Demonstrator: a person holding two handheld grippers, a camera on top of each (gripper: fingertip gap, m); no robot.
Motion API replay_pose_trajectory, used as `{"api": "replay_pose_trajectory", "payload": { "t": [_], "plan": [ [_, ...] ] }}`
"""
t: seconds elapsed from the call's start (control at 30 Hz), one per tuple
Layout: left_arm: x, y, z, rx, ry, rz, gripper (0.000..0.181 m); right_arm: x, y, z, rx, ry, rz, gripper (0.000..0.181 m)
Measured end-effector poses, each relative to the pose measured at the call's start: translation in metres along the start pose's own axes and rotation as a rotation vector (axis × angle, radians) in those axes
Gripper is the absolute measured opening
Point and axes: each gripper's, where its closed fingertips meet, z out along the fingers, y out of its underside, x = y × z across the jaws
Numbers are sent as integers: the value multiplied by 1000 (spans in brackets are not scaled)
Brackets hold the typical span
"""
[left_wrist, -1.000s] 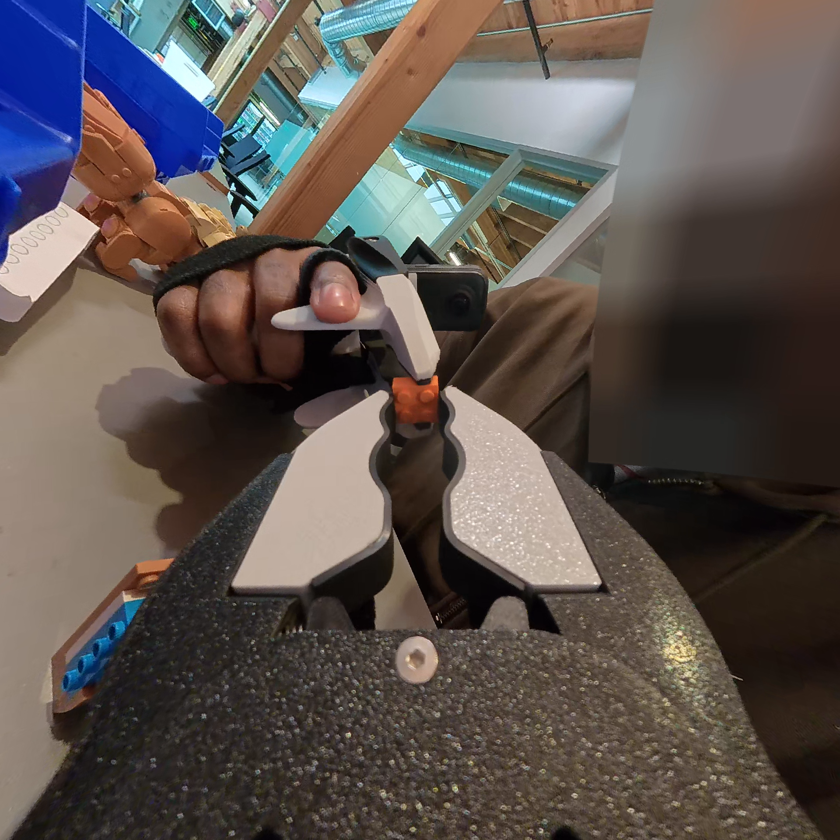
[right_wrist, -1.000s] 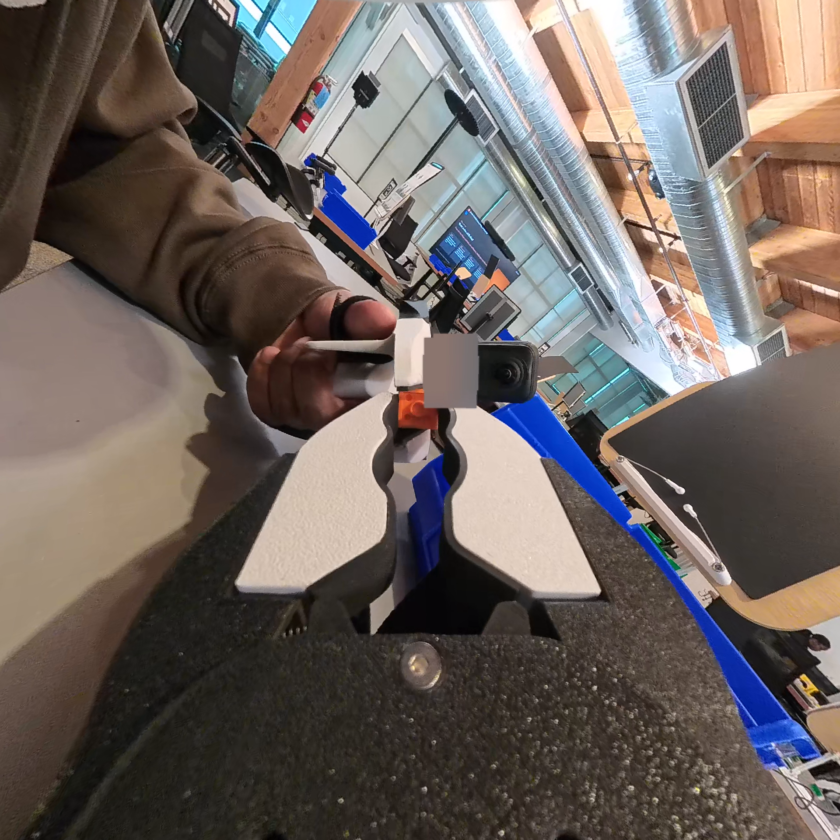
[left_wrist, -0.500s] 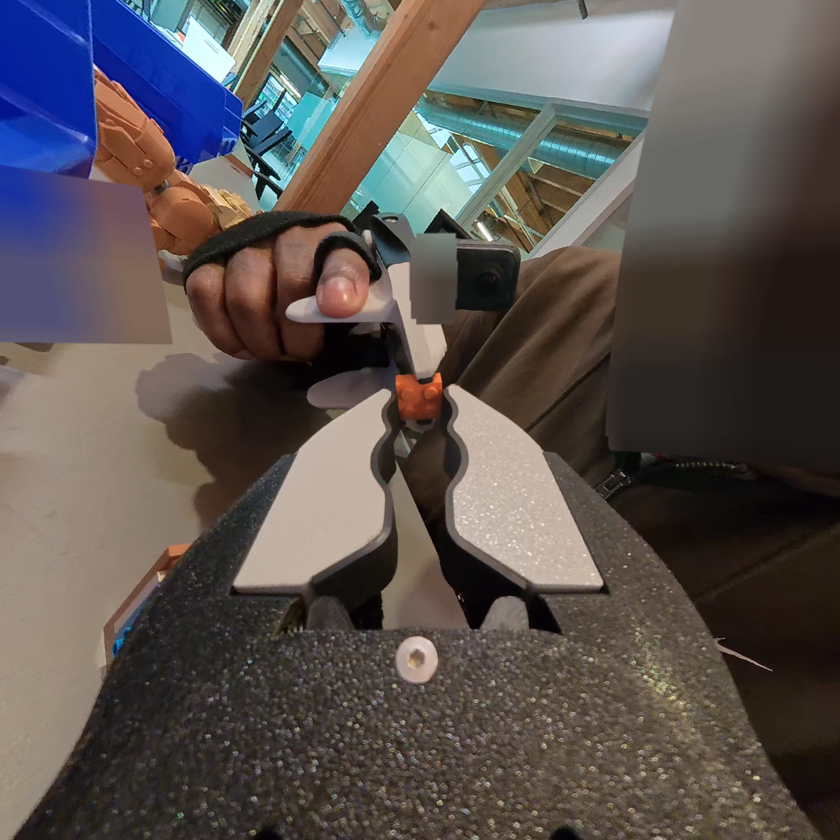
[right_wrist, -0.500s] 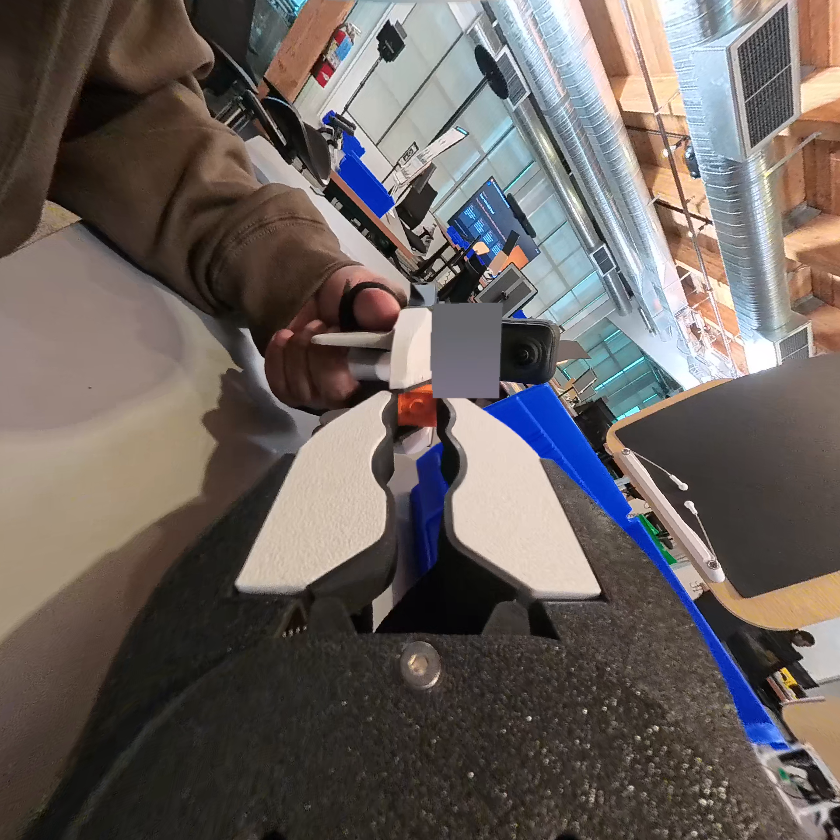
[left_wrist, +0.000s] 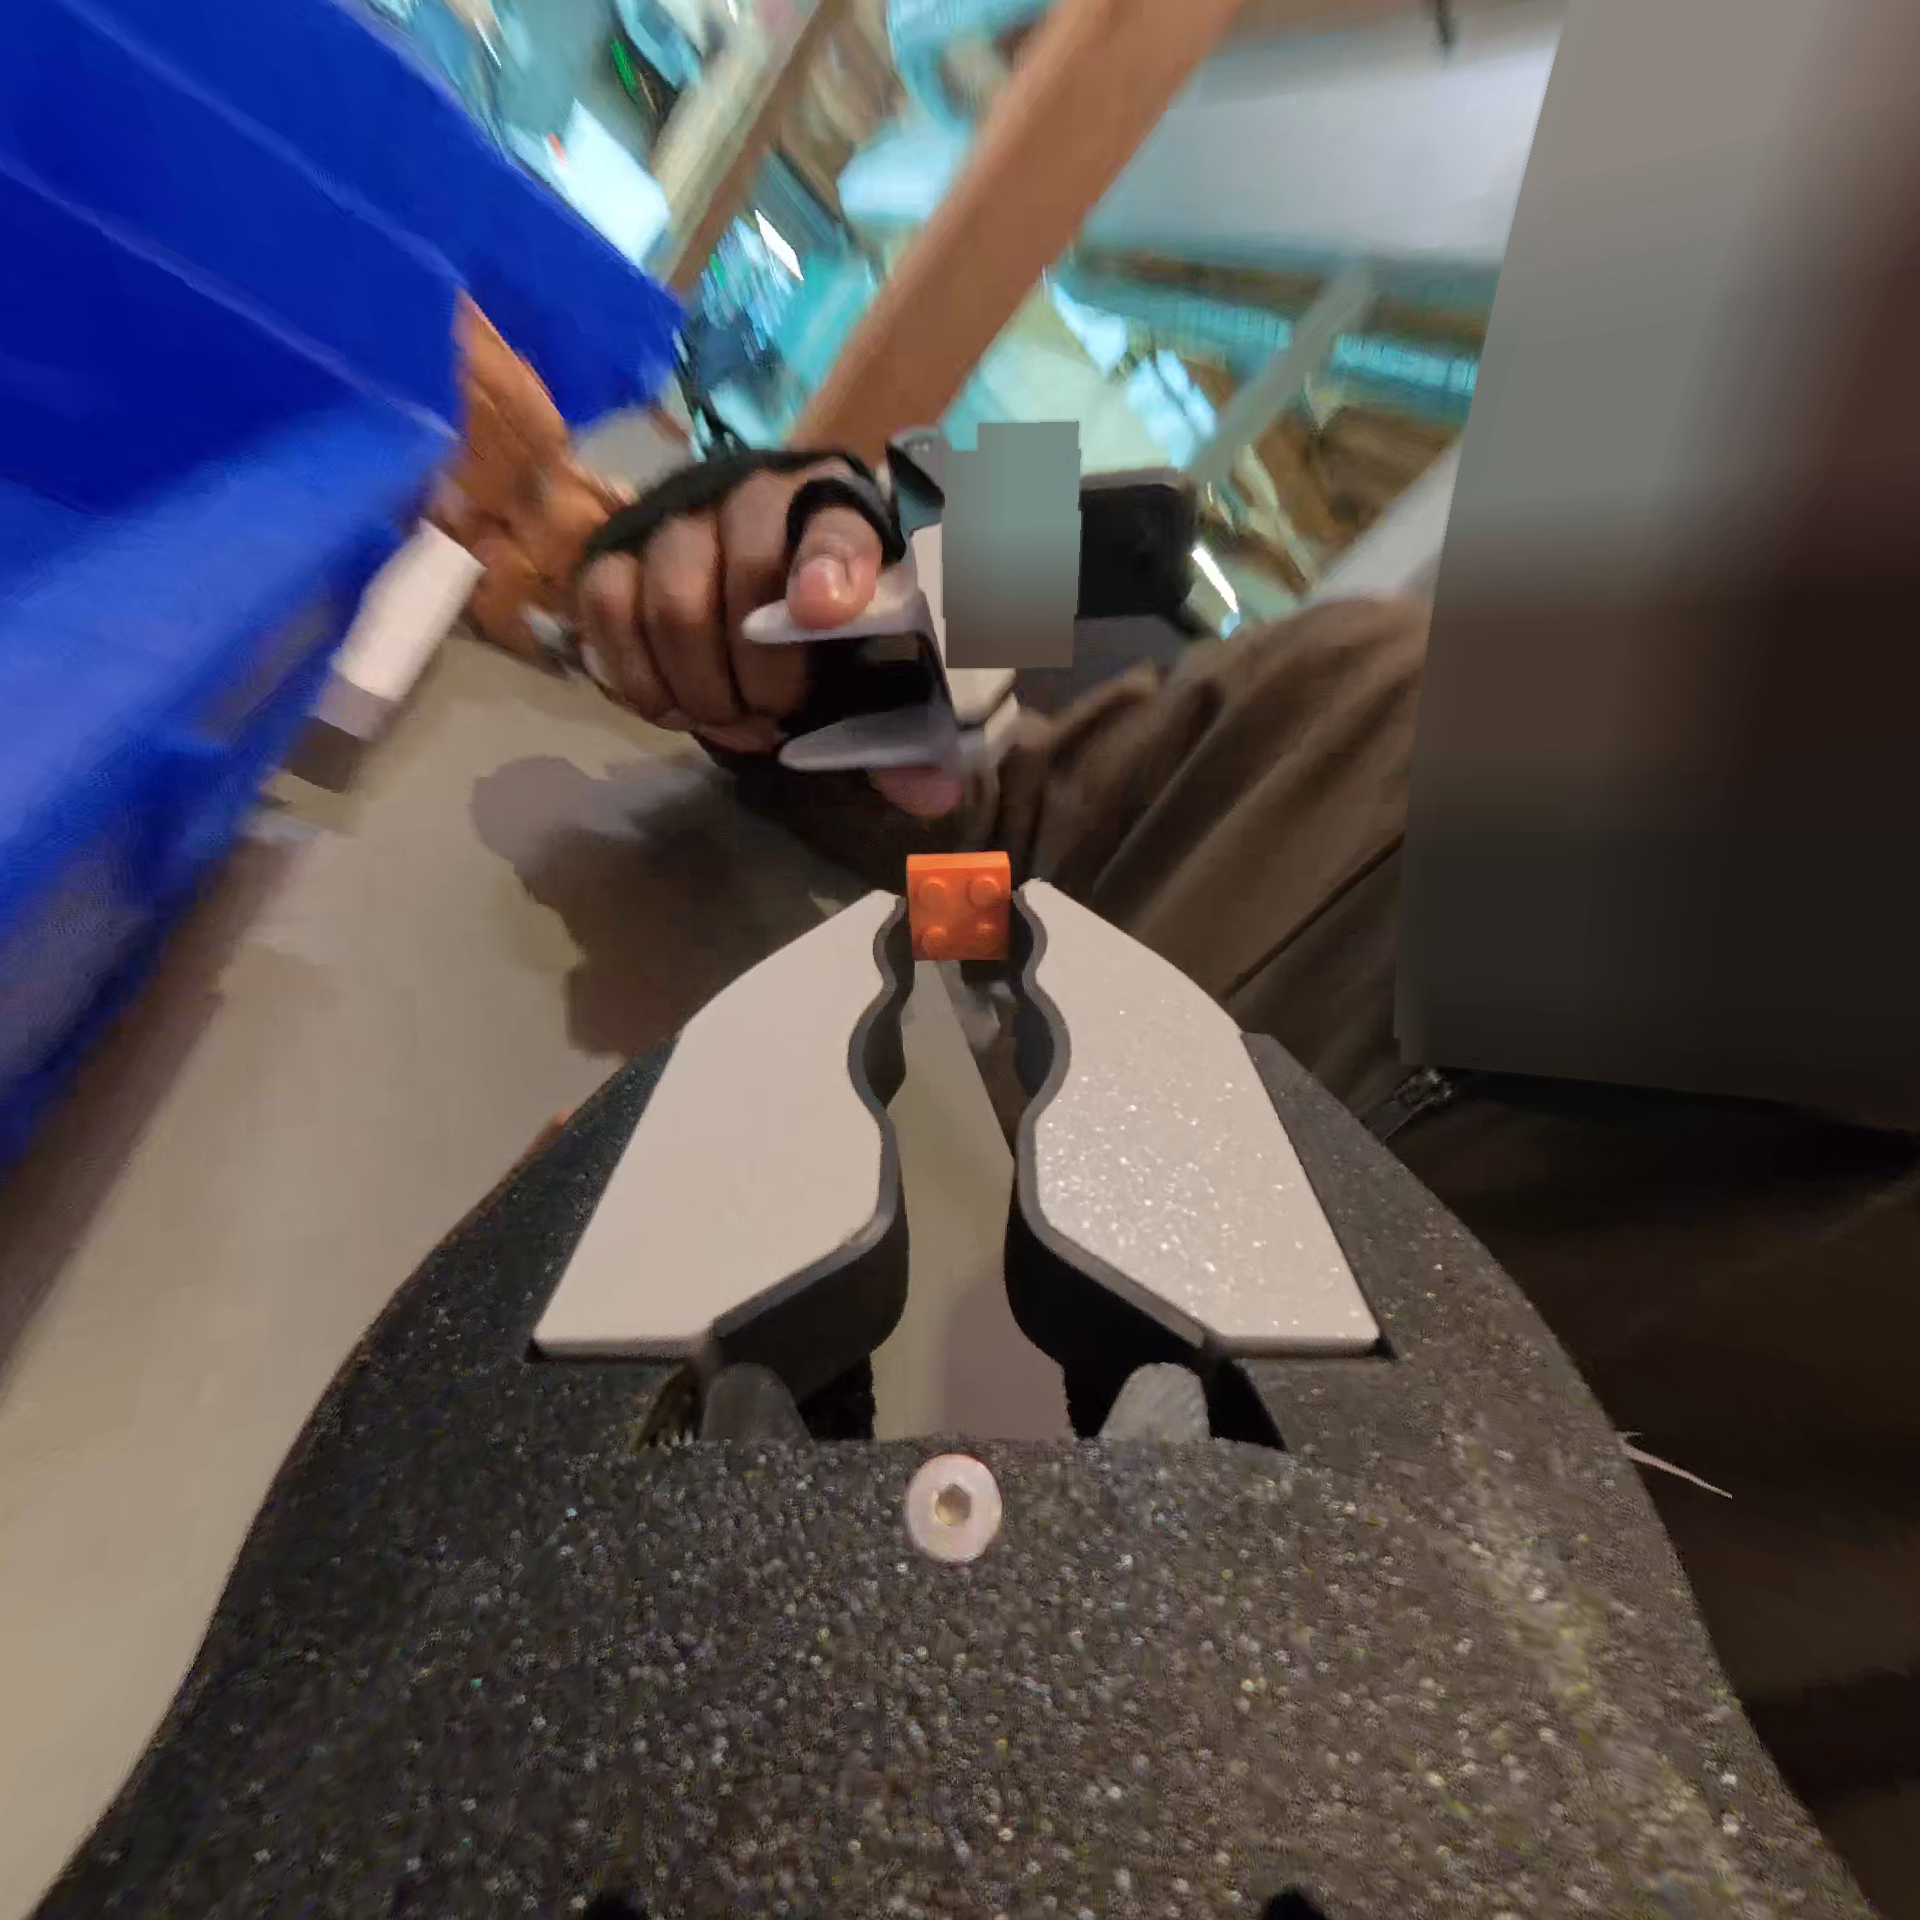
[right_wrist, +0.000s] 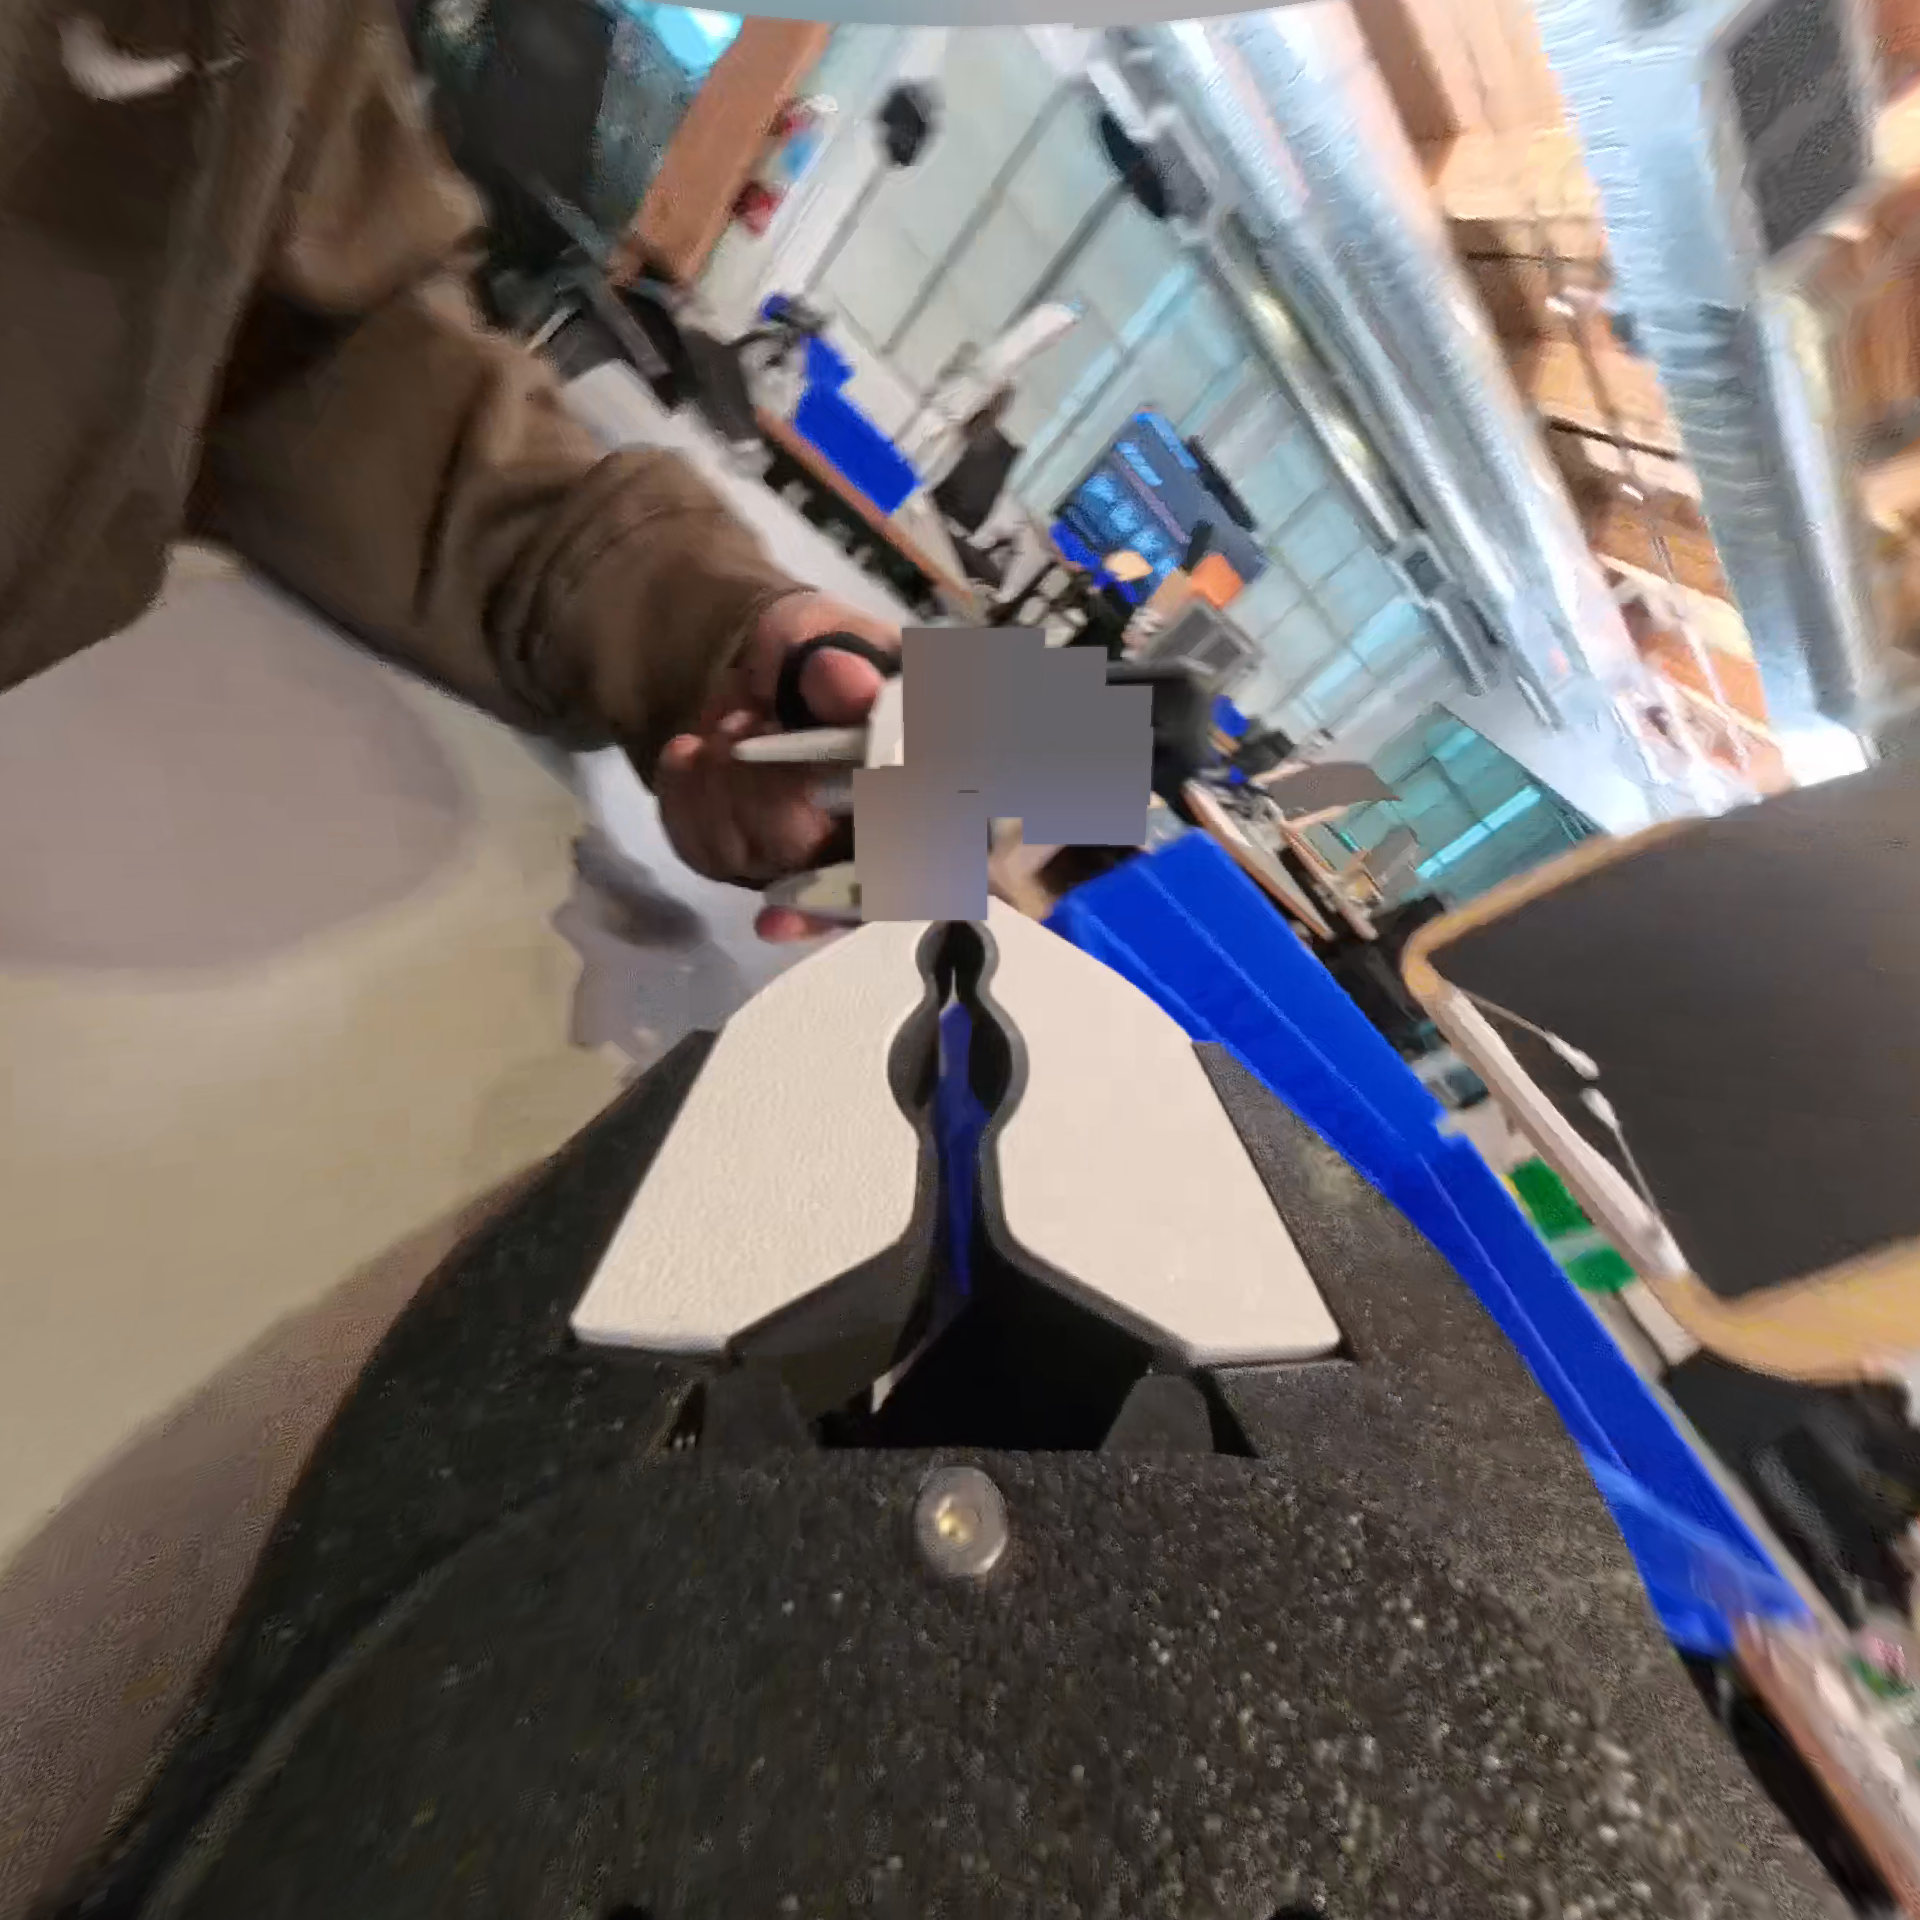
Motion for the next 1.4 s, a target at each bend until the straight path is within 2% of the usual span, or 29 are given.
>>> {"api": "replay_pose_trajectory", "payload": {
  "t": [0.07, 0.2, 0.33, 0.47, 0.77, 0.93, 1.1, 1.4],
  "plan": [
    [-7, -11, -17, 56, -63, 23, 17, 22, 6, -15, -1, 78, 41, 0],
    [-4, -2, 0, -2, -43, 37, 17, 14, 9, -6, -13, 79, 10, 0],
    [-7, 1, 15, -3, -50, 23, 17, 2, 12, 12, -64, 110, -68, 28],
    [-7, 3, 26, -9, -58, 39, 17, -7, 18, 22, -121, 109, -136, 34],
    [-13, 8, 41, -2, -88, 43, 17, -3, 29, 31, -181, 174, -89, 31],
    [-14, 3, 41, 39, -86, 26, 17, -4, 30, 32, -183, 170, -78, 22],
    [-16, 2, 40, 55, -86, 10, 17, -3, 32, 33, -198, 175, -68, 22],
    [-15, 4, 37, 27, -69, -29, 22, -8, 34, 33, -197, 130, -23, 18]
  ]
}}
